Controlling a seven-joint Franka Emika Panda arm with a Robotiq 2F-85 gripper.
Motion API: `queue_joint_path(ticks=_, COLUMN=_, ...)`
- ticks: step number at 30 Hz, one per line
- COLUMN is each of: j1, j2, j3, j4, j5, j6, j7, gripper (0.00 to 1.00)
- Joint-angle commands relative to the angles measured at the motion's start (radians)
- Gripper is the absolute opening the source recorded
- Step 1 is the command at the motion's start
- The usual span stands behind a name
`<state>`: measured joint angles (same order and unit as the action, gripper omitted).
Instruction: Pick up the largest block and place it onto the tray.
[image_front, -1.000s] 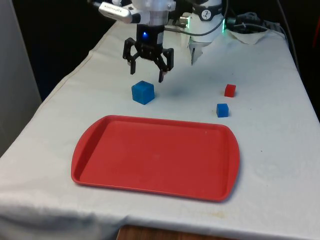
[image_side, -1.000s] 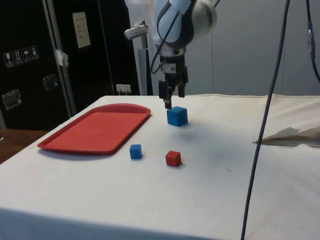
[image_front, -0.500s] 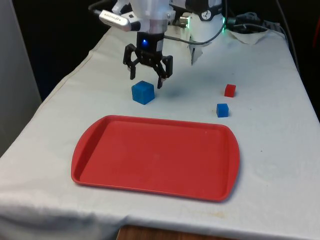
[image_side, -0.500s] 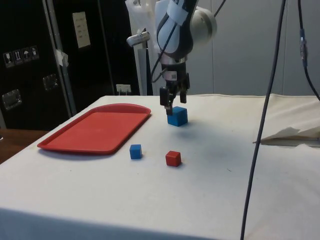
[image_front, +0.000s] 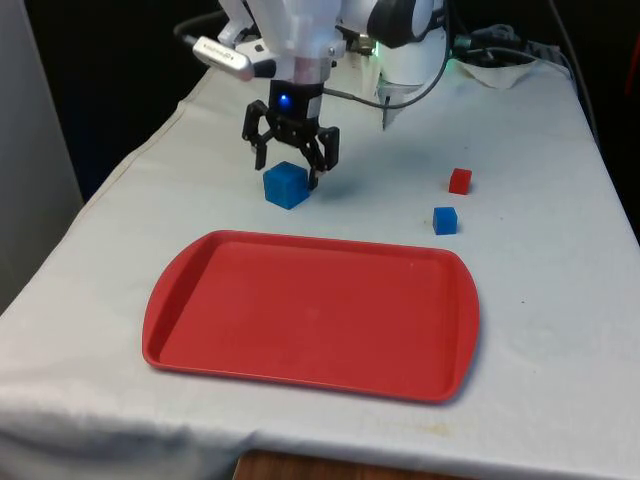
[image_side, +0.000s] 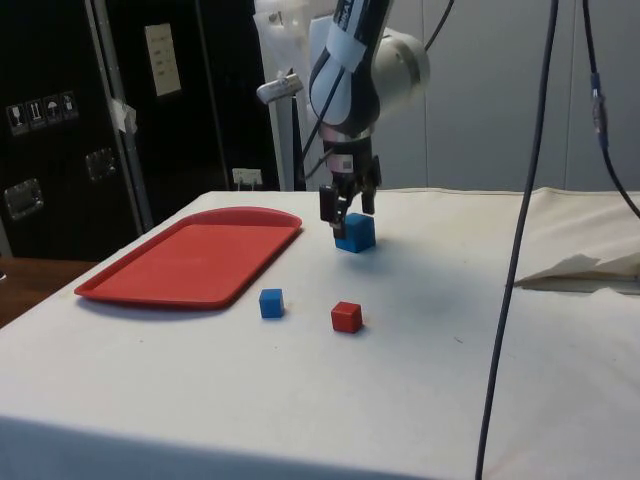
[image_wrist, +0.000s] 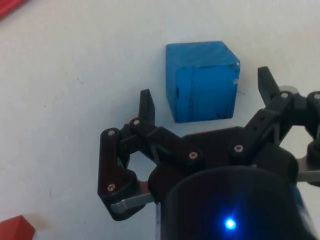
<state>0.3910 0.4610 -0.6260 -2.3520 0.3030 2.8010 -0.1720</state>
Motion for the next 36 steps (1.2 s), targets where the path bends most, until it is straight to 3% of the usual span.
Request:
queue_joint_path(ticks=1, j1=-0.019, j2=-0.004, j3=0.022, j4=0.001, j5=0.023, j6=0.013, j7=-0.018, gripper=1.00)
queue_joint_path(ticks=2, j1=-0.019, j2=0.000, j3=0.022, j4=0.002, j5=0.027, j6=0.014, j7=-0.019, gripper=1.00)
queue_joint_path(ticks=3, j1=0.000, j2=0.009, j3=0.000, j4=0.002, j5=0.010, j6=0.004, j7=-0.003, gripper=1.00)
queue_joint_path(ticks=4, j1=-0.019, j2=0.004, j3=0.021, j4=0.004, j5=0.031, j6=0.015, j7=-0.020, gripper=1.00)
queue_joint_path(ticks=5, j1=-0.019, j2=0.007, j3=0.021, j4=0.005, j5=0.034, j6=0.016, j7=-0.022, gripper=0.97)
queue_joint_path(ticks=6, j1=-0.018, j2=0.012, j3=0.020, j4=0.008, j5=0.042, j6=0.016, j7=-0.025, gripper=0.79)
queue_joint_path(ticks=10, j1=-0.019, j2=0.018, j3=0.020, j4=0.010, j5=0.046, j6=0.016, j7=-0.025, gripper=0.34)
queue_joint_path(ticks=11, j1=-0.019, j2=0.018, j3=0.020, j4=0.011, j5=0.046, j6=0.017, j7=-0.025, gripper=0.17)
queue_joint_path(ticks=13, j1=-0.019, j2=0.018, j3=0.020, j4=0.011, j5=0.047, j6=0.017, j7=-0.025, gripper=0.00)
queue_joint_path(ticks=14, j1=-0.001, j2=0.026, j3=0.000, j4=0.011, j5=0.031, j6=0.007, j7=-0.010, gripper=0.00)
queue_joint_path(ticks=15, j1=-0.019, j2=0.019, j3=0.021, j4=0.011, j5=0.048, j6=0.018, j7=-0.025, gripper=0.00)
queue_joint_path(ticks=16, j1=-0.020, j2=0.019, j3=0.021, j4=0.011, j5=0.048, j6=0.018, j7=-0.025, gripper=0.00)
queue_joint_path(ticks=19, j1=-0.020, j2=0.019, j3=0.021, j4=0.011, j5=0.048, j6=0.018, j7=-0.025, gripper=0.00)
queue_joint_path(ticks=20, j1=-0.002, j2=0.026, j3=0.000, j4=0.012, j5=0.031, j6=0.007, j7=-0.010, gripper=0.00)
queue_joint_path(ticks=21, j1=-0.020, j2=0.020, j3=0.021, j4=0.011, j5=0.048, j6=0.018, j7=-0.025, gripper=0.00)
queue_joint_path(ticks=28, j1=0.011, j2=-0.012, j3=-0.025, j4=0.010, j5=0.018, j6=-0.001, j7=-0.009, gripper=0.00)
queue_joint_path(ticks=30, j1=0.015, j2=-0.025, j3=-0.033, j4=0.009, j5=0.010, j6=-0.005, j7=-0.007, gripper=0.00)
queue_joint_path(ticks=31, j1=0.001, j2=-0.014, j3=-0.014, j4=0.014, j5=0.025, j6=0.003, j7=-0.014, gripper=0.00)
queue_joint_path(ticks=32, j1=0.016, j2=-0.031, j3=-0.036, j4=0.009, j5=0.005, j6=-0.007, j7=-0.006, gripper=0.00)
queue_joint_path(ticks=36, j1=0.019, j2=-0.067, j3=-0.048, j4=0.008, j5=-0.016, j6=-0.019, j7=-0.001, gripper=0.00)
